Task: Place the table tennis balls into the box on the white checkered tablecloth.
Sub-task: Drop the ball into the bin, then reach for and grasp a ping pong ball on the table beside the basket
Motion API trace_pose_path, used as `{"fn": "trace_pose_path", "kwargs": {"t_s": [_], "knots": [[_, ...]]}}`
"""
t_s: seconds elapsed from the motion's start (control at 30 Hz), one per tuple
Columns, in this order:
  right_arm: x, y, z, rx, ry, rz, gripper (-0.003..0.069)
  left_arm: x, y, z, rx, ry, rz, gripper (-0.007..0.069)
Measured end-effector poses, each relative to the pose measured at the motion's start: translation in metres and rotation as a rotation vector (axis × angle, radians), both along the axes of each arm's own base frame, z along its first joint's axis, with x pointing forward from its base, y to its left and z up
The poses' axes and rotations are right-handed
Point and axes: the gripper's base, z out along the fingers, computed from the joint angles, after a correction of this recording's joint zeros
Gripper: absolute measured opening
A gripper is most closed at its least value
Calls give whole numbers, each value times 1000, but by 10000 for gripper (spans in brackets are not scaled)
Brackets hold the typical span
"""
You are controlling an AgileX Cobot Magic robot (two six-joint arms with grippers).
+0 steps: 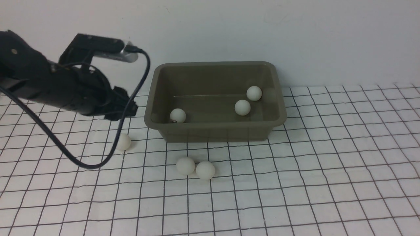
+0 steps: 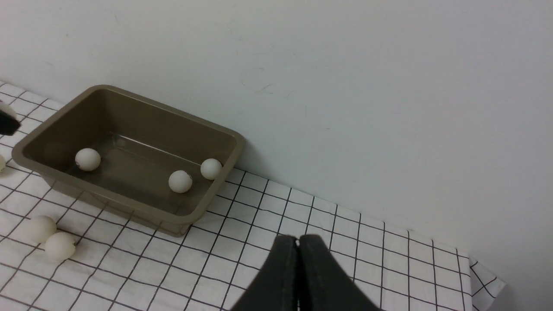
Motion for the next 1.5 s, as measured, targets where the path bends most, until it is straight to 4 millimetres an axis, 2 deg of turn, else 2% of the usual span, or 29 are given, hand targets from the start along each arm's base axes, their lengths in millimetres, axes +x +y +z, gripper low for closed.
{"fn": "trace_pose_path", "kwargs": {"t_s": [0.17, 0.33, 0.5, 0.57, 0.83, 0.93, 1.03, 1.13, 1.17, 1.2, 1.27, 1.33, 1.43, 1.5], "knots": [[0, 1, 0, 11, 4, 8, -17, 36, -18, -5, -6, -19, -25, 346], [-1, 3, 0, 24, 9, 24, -17, 67, -27, -13, -13, -22, -38, 346], [-1, 4, 0, 32, 12, 33, -17, 103, -36, -33, -6, -24, -58, 349], [-1, 4, 0, 34, 13, 35, -17, 113, -39, -44, 3, -18, -66, 384], [-1, 4, -1, 37, 14, 39, -17, 125, -44, -64, -25, 15, -70, 550], [-1, 5, -1, 38, 15, 40, -17, 121, -44, -59, -21, 33, -93, 563], [-1, 5, -1, 38, 15, 40, -17, 109, -41, -40, 31, 49, -151, 563], [-1, 5, -1, 37, 15, 39, -17, 93, -25, -10, 112, 72, -176, 563], [-1, 5, -1, 37, 15, 39, -17, 91, -22, -6, 123, 78, -174, 563], [-1, 5, -1, 37, 15, 39, -17, 84, -9, 6, 163, 97, -152, 561], [-1, 5, -1, 37, 15, 39, -17, 74, 18, 19, 217, 176, -82, 545], [-1, 5, -1, 37, 16, 39, -17, 70, 44, 19, 246, 261, -5, 516], [0, 5, -3, 34, 24, 40, -17, 71, 63, 9, 256, 336, 41, 493], [3, 6, -7, 29, 40, 40, -17, 74, 68, 1, 255, 358, 52, 487]]}}
